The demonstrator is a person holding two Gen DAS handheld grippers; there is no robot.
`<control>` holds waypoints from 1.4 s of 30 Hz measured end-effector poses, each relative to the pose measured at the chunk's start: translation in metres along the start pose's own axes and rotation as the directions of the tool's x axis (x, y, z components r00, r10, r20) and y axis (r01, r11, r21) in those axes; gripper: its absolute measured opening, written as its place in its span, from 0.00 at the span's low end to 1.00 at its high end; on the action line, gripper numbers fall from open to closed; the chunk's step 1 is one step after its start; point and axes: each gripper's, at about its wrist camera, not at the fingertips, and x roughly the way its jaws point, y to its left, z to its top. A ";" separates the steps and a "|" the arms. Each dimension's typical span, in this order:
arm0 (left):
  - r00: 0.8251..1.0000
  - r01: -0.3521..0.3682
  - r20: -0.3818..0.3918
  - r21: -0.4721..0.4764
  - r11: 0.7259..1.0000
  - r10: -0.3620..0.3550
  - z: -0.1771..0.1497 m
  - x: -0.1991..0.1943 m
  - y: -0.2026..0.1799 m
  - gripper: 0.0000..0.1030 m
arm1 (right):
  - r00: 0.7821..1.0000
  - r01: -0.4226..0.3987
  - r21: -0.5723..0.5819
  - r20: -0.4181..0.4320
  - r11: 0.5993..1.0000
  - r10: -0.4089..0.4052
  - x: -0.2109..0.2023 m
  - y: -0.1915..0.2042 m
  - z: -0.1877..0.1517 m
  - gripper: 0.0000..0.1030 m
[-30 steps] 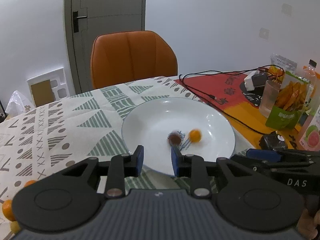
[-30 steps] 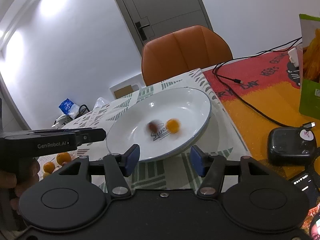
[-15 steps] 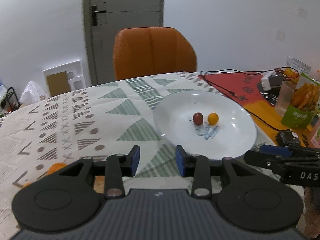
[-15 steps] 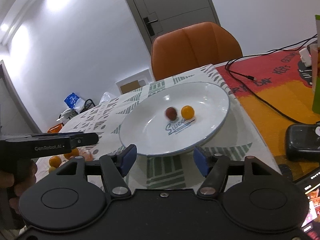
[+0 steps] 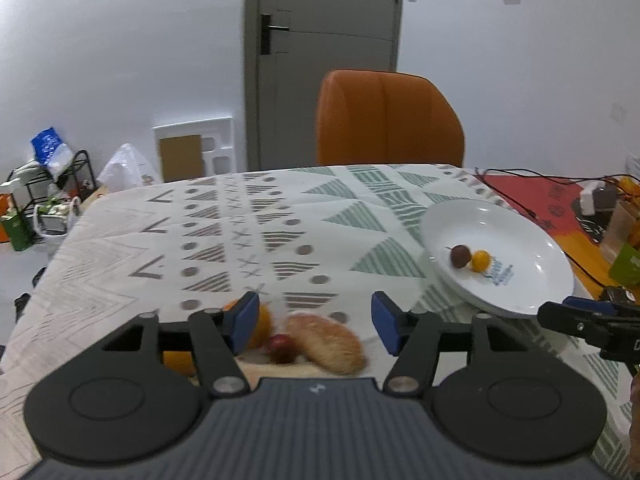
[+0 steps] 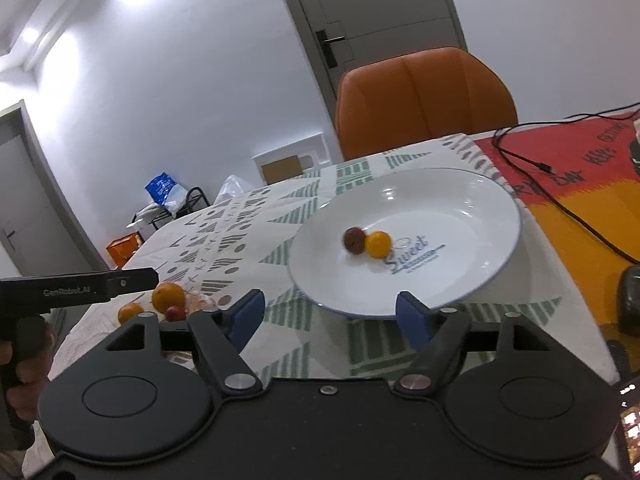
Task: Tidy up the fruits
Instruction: 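Grasp a yellow-green fruit with the left tool while the right tool grasps the netted fruit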
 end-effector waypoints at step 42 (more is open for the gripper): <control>0.997 -0.075 -0.031 -0.209 0.975 0.070 -0.057 -0.008 0.095 0.74 | 0.993 -0.072 -0.164 -0.101 0.984 0.056 0.042 0.089 -0.011 1.00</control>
